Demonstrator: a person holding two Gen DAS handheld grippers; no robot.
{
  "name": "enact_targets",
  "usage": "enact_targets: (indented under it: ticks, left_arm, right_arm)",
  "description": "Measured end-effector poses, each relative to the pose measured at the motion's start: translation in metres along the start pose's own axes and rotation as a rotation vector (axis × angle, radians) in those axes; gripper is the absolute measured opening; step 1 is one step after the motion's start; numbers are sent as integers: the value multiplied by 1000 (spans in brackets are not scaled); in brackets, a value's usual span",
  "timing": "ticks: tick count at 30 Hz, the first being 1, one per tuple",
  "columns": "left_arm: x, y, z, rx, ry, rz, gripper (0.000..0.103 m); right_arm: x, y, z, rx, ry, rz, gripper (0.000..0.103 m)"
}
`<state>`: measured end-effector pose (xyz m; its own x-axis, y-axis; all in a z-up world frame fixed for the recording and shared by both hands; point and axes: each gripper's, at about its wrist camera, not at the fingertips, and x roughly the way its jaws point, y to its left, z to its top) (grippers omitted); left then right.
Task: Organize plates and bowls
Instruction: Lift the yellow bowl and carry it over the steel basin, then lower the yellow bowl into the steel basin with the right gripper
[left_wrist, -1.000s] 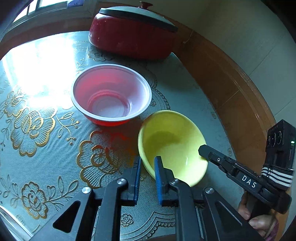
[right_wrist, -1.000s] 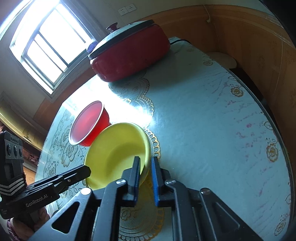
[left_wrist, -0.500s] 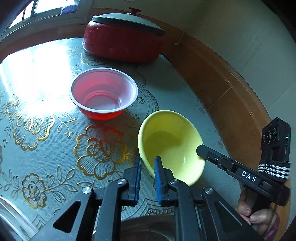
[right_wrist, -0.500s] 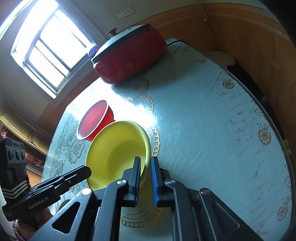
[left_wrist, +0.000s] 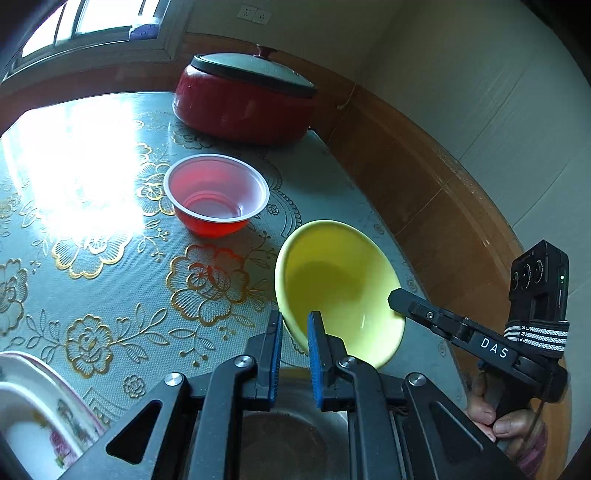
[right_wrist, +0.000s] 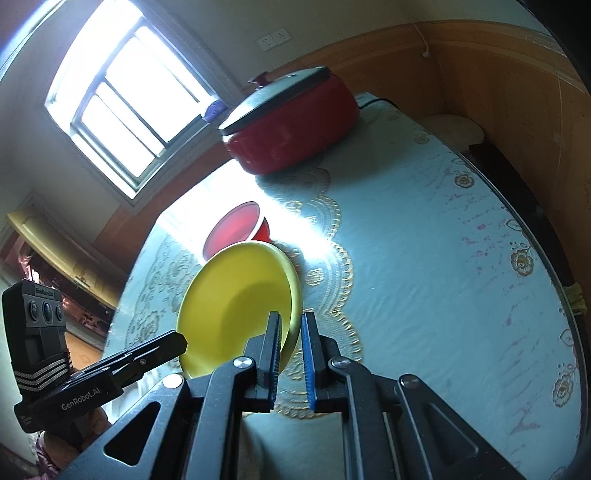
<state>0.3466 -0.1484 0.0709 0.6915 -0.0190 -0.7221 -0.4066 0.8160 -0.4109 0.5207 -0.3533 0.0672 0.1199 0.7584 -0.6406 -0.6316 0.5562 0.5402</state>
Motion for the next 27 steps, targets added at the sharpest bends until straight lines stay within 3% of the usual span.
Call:
enact_targets:
  ticks: [13, 27]
  left_arm:
    - [-56, 20, -35, -27, -27, -10, 13]
    - [-79, 45, -88, -74, 45, 1, 13]
  right_arm:
    - [-23, 43, -23, -102, 17, 104, 10]
    - [-17, 66, -70, -179, 158, 152, 10]
